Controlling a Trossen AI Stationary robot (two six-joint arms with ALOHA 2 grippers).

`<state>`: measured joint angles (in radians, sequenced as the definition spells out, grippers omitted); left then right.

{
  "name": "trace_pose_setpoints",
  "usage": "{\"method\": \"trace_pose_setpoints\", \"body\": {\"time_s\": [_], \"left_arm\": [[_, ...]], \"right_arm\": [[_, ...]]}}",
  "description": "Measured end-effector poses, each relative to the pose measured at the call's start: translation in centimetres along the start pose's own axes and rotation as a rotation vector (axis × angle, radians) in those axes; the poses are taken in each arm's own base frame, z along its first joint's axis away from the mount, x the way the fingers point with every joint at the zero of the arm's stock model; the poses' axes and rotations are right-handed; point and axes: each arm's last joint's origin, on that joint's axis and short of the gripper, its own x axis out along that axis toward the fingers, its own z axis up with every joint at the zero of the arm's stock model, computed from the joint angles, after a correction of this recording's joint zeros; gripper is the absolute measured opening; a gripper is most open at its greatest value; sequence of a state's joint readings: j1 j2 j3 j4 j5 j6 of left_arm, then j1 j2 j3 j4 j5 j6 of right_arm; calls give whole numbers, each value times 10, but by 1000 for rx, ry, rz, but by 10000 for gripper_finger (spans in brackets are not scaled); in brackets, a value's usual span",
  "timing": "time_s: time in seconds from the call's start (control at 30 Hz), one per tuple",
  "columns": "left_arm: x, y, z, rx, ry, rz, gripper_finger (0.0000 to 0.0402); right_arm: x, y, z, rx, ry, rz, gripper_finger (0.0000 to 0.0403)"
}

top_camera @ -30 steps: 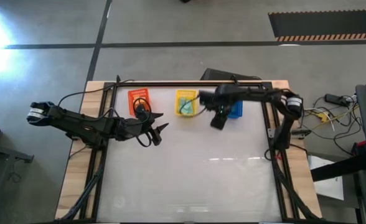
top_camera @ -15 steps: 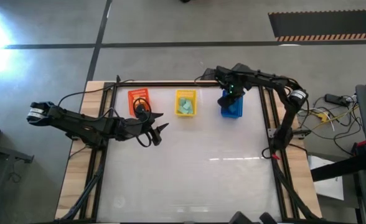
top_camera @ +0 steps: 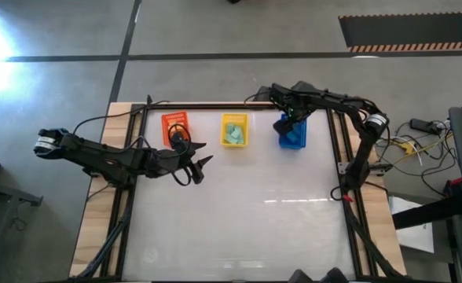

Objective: Sort & place blocks by color
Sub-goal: Return to Home Position

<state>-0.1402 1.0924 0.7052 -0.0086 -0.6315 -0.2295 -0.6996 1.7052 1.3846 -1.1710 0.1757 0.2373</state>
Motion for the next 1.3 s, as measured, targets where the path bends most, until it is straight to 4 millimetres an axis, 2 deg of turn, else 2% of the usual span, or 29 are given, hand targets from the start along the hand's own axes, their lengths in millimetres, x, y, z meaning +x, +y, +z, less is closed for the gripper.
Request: {"method": "trace_pose_setpoints", "body": {"time_s": [0.17,0.3,0.43,0.53,0.6,0.67,0.77,0.87,1.03,1.3], "left_arm": [[0,0,0,3,3,1,219],[-1,0,-5,36,45,6,219],[-4,-2,-9,70,95,-55,219],[-19,-3,-14,134,178,-190,219],[-32,-4,-17,147,173,-227,219],[-45,-4,-25,173,148,-254,219],[-62,-6,-37,210,91,-306,219],[-77,-2,-44,208,37,-316,219],[-91,10,-50,173,-50,-315,219],[-92,26,-79,152,-195,-339,219]], "right_arm": [[-15,25,-11,-35,-62,16,245],[-37,67,-30,-144,-225,79,229],[-57,121,-56,-334,-567,248,215],[-66,160,-87,-541,-881,428,204],[-68,179,-114,-662,-1100,554,195],[-66,188,-141,-774,-1285,645,185],[-59,186,-175,-895,-1482,695,169],[-52,171,-196,-940,-1544,712,150],[-38,136,-212,-851,-1523,776,114],[-17,92,-230,-771,-1566,801,62]]}}
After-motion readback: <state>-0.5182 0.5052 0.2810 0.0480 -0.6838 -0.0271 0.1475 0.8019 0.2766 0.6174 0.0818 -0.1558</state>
